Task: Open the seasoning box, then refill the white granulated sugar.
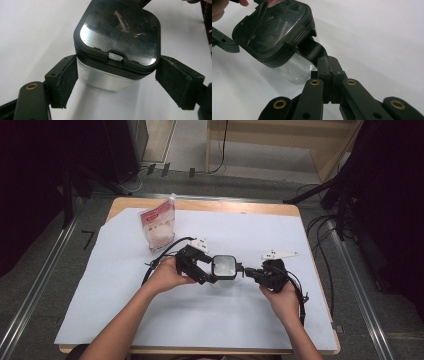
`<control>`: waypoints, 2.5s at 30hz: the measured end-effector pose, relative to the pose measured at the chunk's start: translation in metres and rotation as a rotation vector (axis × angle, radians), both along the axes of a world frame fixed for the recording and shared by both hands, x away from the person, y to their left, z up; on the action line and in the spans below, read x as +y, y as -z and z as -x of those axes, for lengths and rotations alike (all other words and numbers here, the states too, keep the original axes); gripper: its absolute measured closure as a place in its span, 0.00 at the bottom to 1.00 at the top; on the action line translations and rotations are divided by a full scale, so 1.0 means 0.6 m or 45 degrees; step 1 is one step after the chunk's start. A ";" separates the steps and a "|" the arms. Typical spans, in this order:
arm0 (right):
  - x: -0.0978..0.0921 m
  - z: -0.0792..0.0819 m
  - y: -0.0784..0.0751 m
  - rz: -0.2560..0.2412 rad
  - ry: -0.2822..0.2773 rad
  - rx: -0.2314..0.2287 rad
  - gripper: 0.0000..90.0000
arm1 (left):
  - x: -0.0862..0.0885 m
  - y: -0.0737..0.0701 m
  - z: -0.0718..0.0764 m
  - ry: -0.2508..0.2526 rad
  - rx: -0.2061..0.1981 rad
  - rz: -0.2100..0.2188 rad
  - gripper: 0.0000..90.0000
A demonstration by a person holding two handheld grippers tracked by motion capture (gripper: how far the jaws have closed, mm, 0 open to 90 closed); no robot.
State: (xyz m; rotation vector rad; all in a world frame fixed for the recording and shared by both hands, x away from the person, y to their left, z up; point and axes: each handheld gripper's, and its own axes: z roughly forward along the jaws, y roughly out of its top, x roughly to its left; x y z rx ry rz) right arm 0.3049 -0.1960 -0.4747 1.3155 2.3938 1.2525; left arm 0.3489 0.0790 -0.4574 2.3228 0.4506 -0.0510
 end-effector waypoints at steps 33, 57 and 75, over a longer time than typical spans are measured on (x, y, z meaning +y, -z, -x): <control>0.005 0.004 -0.001 -0.003 0.008 -0.007 1.00 | -0.012 -0.008 0.009 -0.008 -0.070 -0.008 0.18; 0.019 -0.002 0.009 0.013 -0.016 0.001 1.00 | 0.014 -0.028 0.004 -0.018 -0.019 0.095 0.30; 0.020 -0.042 0.015 0.011 0.014 -0.006 1.00 | -0.022 0.009 0.033 -0.132 -0.108 -0.021 0.18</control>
